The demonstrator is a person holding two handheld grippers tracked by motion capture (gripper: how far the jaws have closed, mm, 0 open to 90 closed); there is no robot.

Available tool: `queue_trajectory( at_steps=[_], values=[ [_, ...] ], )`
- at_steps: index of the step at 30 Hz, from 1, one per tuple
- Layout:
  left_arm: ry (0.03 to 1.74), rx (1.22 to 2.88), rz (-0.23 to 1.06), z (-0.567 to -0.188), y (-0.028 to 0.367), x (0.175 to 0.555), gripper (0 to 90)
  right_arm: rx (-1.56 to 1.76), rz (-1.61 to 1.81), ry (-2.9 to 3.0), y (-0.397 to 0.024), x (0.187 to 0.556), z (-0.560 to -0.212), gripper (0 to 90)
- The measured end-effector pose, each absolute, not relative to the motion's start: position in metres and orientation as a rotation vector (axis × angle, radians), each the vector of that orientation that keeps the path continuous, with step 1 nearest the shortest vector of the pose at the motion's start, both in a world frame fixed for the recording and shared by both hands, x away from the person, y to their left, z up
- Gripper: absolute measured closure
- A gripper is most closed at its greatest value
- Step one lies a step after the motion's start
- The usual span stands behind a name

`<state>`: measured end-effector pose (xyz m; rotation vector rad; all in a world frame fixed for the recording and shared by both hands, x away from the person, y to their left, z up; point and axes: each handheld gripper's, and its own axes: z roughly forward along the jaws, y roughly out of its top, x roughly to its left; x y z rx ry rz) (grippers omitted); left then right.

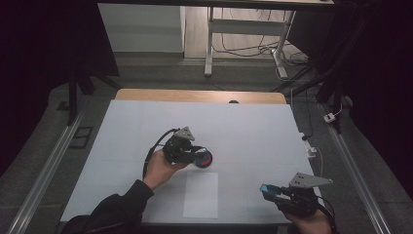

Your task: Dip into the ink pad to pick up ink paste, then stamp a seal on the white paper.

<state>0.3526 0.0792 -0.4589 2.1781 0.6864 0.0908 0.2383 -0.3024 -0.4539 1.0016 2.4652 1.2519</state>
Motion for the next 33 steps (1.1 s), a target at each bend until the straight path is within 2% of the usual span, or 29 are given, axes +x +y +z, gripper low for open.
queue_trajectory(
  at_steps=[33],
  values=[
    [0.646, 2.175, 0.049, -0.448, 0.098, 0.311, 69.7, 1.005, 1.260, 2.466, -0.303, 0.238, -0.454, 68.1]
  ],
)
